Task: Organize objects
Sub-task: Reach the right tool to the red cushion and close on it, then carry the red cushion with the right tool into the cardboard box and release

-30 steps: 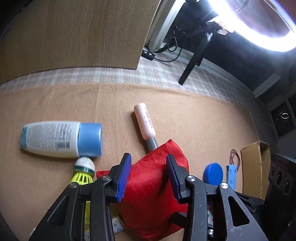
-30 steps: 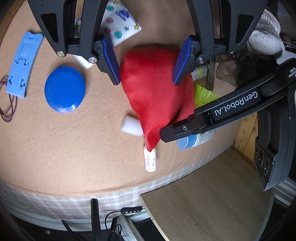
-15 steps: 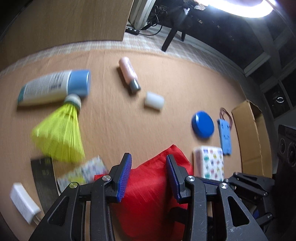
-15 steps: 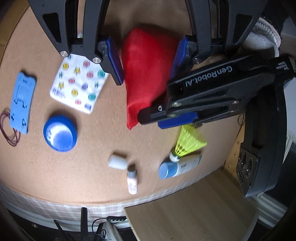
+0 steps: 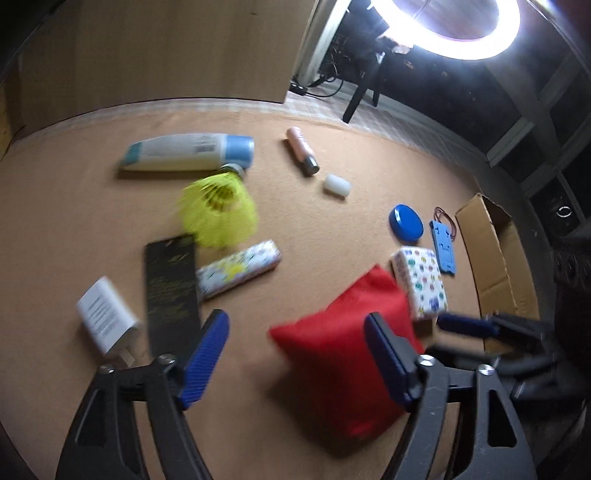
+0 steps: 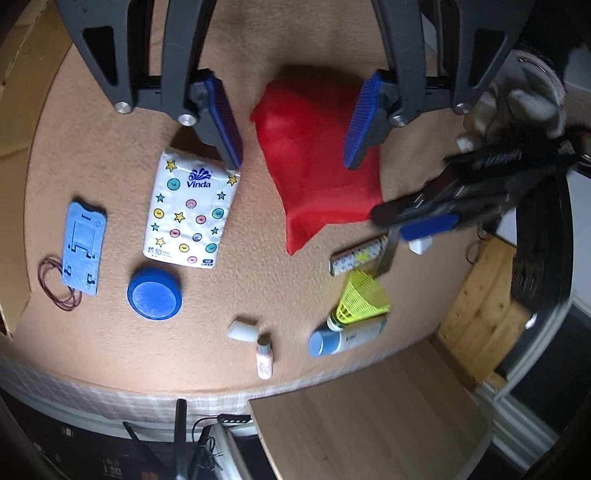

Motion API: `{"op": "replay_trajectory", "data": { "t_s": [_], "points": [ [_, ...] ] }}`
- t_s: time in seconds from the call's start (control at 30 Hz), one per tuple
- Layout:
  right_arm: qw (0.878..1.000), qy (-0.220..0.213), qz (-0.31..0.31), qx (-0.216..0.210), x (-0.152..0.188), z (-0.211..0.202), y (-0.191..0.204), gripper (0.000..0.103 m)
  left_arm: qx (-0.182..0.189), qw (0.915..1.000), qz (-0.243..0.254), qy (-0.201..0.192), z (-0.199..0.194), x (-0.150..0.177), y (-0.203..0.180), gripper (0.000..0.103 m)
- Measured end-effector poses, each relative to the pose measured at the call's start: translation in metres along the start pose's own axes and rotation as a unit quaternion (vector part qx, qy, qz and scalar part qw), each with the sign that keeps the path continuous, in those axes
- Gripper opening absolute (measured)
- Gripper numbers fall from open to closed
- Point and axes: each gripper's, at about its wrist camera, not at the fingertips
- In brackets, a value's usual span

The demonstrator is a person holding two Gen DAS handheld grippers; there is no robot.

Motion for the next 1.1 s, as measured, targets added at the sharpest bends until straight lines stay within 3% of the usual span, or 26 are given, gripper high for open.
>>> {"op": "replay_trajectory", "data": {
  "t_s": [0.07, 0.2, 0.67, 0.8, 1.1],
  "points": [
    [1.0, 0.002, 0.007, -0.009, -0.001, 0.002, 0.001, 0.066, 0.001, 1.0, -0.005, 0.002, -0.013, 0.011, 0.005, 0.083],
    [1.0, 0.011, 0.012, -0.021, -0.001, 0.008, 0.005, 0.066, 0.021, 0.9994, -0.024, 0.017, -0.021, 0.031, 0.006, 0.084],
    [0.998, 0.061, -0.006, -0.022, 0.003, 0.037, 0.014, 0.067, 0.082, 0.9931, -0.062, 0.057, 0.006, 0.062, -0.018, 0.083],
    [0.997, 0.069, -0.023, -0.015, 0.006, 0.042, 0.017, 0.068, 0.09, 0.991, -0.071, 0.07, 0.016, 0.065, -0.02, 0.067],
    [0.997, 0.059, -0.041, -0.029, 0.005, 0.03, 0.029, 0.068, 0.081, 0.994, -0.056, 0.046, 0.003, 0.055, -0.031, 0.066]
  ]
}}
Point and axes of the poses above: each gripper's, at about its wrist camera, not at the fingertips, and z roughly the way its jaws point, y to its left, x to its underside, and after that the axes turned 14 degrees about -y, right-handed
